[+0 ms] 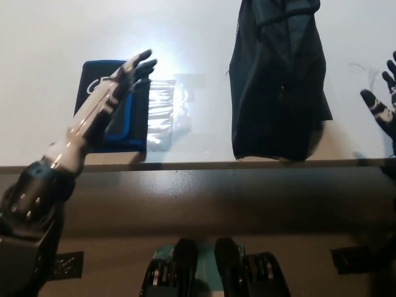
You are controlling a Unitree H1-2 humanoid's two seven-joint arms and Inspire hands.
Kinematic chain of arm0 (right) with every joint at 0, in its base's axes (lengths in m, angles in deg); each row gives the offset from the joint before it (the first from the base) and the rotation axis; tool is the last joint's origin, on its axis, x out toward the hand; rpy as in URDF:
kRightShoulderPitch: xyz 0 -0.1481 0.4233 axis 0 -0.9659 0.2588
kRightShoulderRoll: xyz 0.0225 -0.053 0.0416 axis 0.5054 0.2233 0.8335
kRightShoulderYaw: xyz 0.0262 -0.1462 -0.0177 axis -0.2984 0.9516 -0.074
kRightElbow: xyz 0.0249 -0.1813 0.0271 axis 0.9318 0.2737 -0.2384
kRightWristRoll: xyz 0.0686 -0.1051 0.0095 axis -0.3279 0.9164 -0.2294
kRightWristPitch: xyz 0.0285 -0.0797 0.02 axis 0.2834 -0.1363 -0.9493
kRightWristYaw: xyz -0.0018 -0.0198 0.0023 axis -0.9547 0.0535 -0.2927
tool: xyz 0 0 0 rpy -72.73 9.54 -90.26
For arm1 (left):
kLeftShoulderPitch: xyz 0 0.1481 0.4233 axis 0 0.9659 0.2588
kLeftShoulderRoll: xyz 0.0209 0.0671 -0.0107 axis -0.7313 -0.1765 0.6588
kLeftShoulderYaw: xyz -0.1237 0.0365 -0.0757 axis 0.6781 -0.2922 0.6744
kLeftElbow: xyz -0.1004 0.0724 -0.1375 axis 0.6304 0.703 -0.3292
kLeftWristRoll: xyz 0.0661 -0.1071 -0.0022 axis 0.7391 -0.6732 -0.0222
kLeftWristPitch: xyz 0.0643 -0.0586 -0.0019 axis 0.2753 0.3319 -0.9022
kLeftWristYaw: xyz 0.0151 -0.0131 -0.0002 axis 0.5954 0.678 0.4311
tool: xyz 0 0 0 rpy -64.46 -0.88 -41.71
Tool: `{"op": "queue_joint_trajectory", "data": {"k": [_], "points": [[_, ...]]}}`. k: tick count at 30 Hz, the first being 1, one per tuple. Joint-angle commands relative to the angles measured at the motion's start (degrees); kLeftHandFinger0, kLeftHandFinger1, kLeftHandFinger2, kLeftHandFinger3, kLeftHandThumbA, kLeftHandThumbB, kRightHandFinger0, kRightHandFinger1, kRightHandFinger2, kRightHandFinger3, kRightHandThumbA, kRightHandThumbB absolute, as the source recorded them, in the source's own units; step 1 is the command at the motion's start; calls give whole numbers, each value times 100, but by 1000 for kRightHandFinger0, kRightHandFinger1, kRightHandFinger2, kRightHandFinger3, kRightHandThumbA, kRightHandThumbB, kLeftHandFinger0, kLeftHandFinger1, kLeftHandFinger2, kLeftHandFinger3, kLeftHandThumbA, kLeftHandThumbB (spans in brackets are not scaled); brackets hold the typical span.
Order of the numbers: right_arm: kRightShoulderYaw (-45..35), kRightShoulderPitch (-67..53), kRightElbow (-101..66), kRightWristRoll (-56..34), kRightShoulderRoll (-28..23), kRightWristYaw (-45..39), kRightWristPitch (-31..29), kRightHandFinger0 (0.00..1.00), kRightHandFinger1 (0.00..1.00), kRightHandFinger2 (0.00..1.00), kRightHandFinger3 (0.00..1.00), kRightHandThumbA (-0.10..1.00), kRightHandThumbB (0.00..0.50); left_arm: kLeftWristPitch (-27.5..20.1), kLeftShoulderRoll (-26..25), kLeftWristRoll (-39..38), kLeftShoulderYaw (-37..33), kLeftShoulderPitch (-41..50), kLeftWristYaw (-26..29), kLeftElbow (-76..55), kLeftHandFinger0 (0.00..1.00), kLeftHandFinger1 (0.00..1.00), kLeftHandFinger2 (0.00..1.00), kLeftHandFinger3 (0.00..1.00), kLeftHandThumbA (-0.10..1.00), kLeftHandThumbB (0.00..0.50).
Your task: Use both hands to pick up the lunch bag on the right hand side and smoothly move it near the note book on the left hand side
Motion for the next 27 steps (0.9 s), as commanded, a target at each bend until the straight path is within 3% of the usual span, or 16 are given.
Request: {"op": "queue_joint_trajectory", "data": {"k": [1, 10, 16, 27], "points": [[-271, 763, 650, -929, -56, -506, 136, 1000, 1000, 1000, 1000, 1000, 328, 70, 157, 19, -32, -709, -55, 528, 1000, 1000, 1000, 1000, 1000, 348], [-672, 1710, 2059, -1640, 191, -906, 367, 1000, 1000, 1000, 1000, 1000, 382, 103, 452, -94, 10, -1718, -171, 2010, 1000, 1000, 1000, 1000, 1000, 426], [-817, 2074, 2600, -1718, 335, -1027, 276, 1000, 1000, 1000, 1000, 1000, 381, 61, 604, -60, 19, -2206, -192, 2771, 1000, 1000, 1000, 1000, 1000, 410], [-1063, 2632, 3380, -2056, 649, -1343, 345, 1000, 1000, 1000, 1000, 1000, 360, 155, 1053, -106, 21, -2778, -285, 3835, 1000, 1000, 1000, 1000, 1000, 492]]}}
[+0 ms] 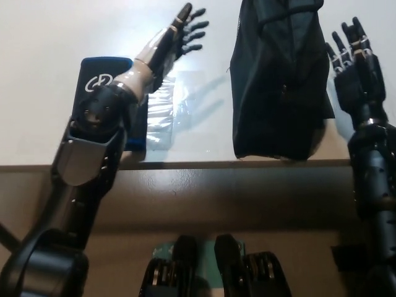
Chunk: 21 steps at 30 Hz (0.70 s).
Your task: Use both hands to pick up the lunch bag on the right hand side and smoothly move it near the note book on the left hand side
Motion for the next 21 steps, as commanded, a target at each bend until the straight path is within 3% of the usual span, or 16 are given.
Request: {"op": "queue_joint_trajectory", "data": {"k": [1, 6, 21], "points": [[-153, 632, 400, -407, 58, -521, 16, 1000, 1000, 1000, 1000, 1000, 352, -107, 173, -114, 72, -507, -120, 263, 1000, 1000, 1000, 1000, 1000, 500], [-202, 906, 946, -396, 249, -574, -157, 1000, 1000, 1000, 1000, 1000, 359, -421, 318, 54, 44, -558, 18, 514, 1000, 1000, 1000, 1000, 1000, 490], [-183, 1307, 1742, -262, 804, -693, -576, 1000, 1000, 1000, 1000, 1000, 364, -448, 348, 155, -11, -450, -50, 681, 1000, 1000, 1000, 1000, 1000, 500]]}}
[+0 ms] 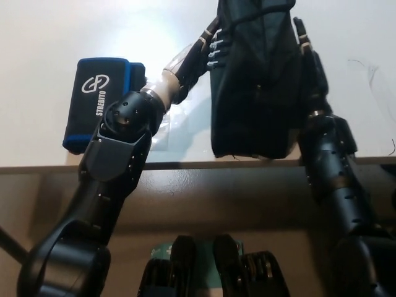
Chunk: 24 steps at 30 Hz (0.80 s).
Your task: Use both hands to pick up the lunch bag on the right hand side and smoothly move it near the note book on the left hand side
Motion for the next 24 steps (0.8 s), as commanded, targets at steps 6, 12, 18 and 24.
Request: {"op": "queue_joint_trajectory", "data": {"k": [6, 12, 18, 24], "points": [[51, 610, 397, 30, 425, -303, -353, 1000, 1000, 1000, 1000, 1000, 354, -127, 40, -170, 232, -31, -22, -218, 1000, 1000, 1000, 1000, 1000, 500], [52, 788, 679, 4, 620, -506, -356, 1000, 1000, 1000, 1000, 1000, 362, -244, 9, -335, 507, 285, 70, -492, 1000, 1000, 1000, 1000, 1000, 402], [215, 907, 815, 222, 854, -389, -468, 1000, 1000, 1000, 1000, 1000, 371, -389, -111, -318, 743, 664, 221, -916, 1000, 1000, 1000, 1000, 1000, 453], [316, 1007, 1000, 278, 1005, -450, -492, 1000, 1000, 1000, 1000, 1000, 350, -179, -160, -519, 1109, 995, 388, -1533, 1000, 1000, 1000, 1000, 1000, 435]]}}
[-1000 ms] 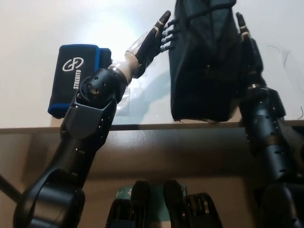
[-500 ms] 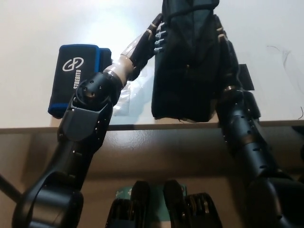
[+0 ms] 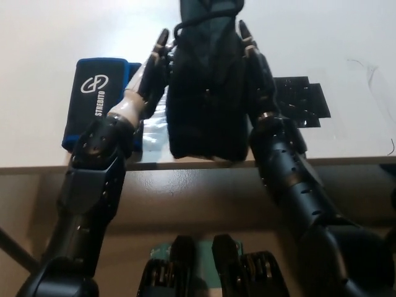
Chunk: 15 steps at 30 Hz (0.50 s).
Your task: Use both hands to pick up the lunch bag on the right hand side and smoothly move it near the note book on the left hand side
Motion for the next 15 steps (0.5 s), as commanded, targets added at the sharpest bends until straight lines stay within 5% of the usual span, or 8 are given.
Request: {"op": "queue_joint_trajectory", "data": {"k": [1, 3, 5, 15], "points": [[203, 508, 131, 230, 329, -313, -89, 1000, 1000, 1000, 1000, 1000, 358, 8, -82, -301, 231, -11, 164, -551, 1000, 1000, 1000, 1000, 1000, 422], [248, 551, 203, 278, 372, -239, -125, 1000, 1000, 1000, 1000, 1000, 365, 96, -112, -336, 315, 61, 172, -704, 1000, 1000, 1000, 1000, 1000, 423], [255, 612, 248, 277, 466, -157, -121, 1000, 1000, 1000, 1000, 1000, 357, 84, -162, -329, 367, 162, 187, -908, 1000, 1000, 1000, 1000, 1000, 372], [350, 825, 383, 419, 707, 36, -140, 1000, 1000, 1000, 1000, 1000, 362, 58, -175, -377, 495, 250, 314, -1157, 1000, 1000, 1000, 1000, 1000, 350]]}}
